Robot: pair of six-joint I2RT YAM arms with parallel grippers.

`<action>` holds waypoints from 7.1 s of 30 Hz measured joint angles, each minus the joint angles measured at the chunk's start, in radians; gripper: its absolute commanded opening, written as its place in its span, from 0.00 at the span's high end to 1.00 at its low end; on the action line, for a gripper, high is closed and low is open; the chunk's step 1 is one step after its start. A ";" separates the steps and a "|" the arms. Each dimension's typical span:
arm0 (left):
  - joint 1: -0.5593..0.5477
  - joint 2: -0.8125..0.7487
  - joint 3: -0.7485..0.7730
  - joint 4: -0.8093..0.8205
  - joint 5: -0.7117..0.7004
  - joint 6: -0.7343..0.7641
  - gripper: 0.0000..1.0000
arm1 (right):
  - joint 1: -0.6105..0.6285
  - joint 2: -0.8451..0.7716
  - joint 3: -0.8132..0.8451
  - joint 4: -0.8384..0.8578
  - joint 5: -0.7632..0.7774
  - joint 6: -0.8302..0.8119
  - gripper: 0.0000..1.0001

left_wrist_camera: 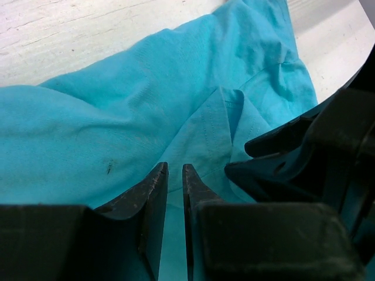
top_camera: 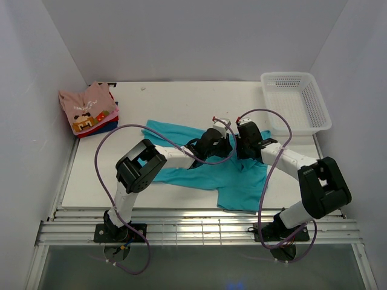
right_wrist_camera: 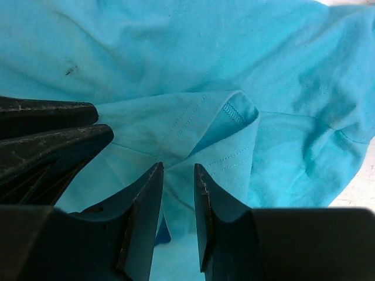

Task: Fold and stack the t-shirts
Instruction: Fold the flattened tshirt in 1/3 of the way

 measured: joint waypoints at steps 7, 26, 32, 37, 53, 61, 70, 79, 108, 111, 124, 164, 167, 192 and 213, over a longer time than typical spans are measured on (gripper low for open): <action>0.000 0.000 -0.015 0.001 -0.018 0.006 0.73 | 0.000 0.027 0.001 0.015 0.005 -0.014 0.87; 0.000 0.000 -0.037 0.000 -0.022 0.004 0.73 | 0.000 0.012 0.012 -0.018 -0.014 -0.015 0.66; 0.000 0.000 -0.037 0.000 -0.022 0.003 0.73 | 0.000 -0.028 0.006 -0.025 -0.032 -0.013 0.66; 0.000 0.000 -0.038 0.000 -0.022 -0.003 0.73 | 0.000 -0.042 -0.018 -0.028 -0.044 -0.010 0.65; 0.000 0.000 -0.053 0.003 -0.036 -0.004 0.73 | 0.000 -0.035 -0.036 -0.033 -0.056 -0.003 0.92; 0.000 -0.001 -0.069 0.007 -0.045 -0.003 0.73 | 0.002 -0.047 -0.036 -0.068 -0.048 -0.002 0.92; 0.000 -0.032 -0.086 0.005 -0.050 0.000 0.73 | 0.014 -0.254 -0.013 -0.322 0.053 0.071 0.92; 0.000 -0.113 -0.150 0.007 -0.065 0.009 0.73 | 0.015 -0.280 -0.013 -0.491 0.099 0.176 0.92; -0.153 -0.058 -0.057 0.077 -0.033 0.031 0.51 | 0.058 -0.343 -0.163 -0.220 0.025 0.205 0.64; -0.156 -0.028 -0.040 0.056 -0.087 0.060 0.49 | 0.051 -0.327 -0.180 -0.189 0.018 0.207 0.63; -0.181 0.045 0.060 0.058 -0.262 0.172 0.48 | 0.024 -0.361 -0.201 -0.159 0.067 0.221 0.62; -0.278 -0.190 -0.258 0.003 -0.504 0.173 0.49 | 0.060 -0.426 -0.218 -0.109 -0.019 0.195 0.62; -0.283 -0.204 -0.281 -0.002 -0.514 0.158 0.49 | 0.060 -0.433 -0.222 -0.103 -0.018 0.195 0.61; -0.336 -0.092 -0.150 -0.002 -0.520 0.177 0.40 | 0.059 -0.429 -0.266 -0.057 -0.011 0.196 0.60; -0.332 0.012 -0.101 0.007 -0.609 0.188 0.62 | 0.048 -0.441 -0.284 -0.056 0.037 0.199 0.67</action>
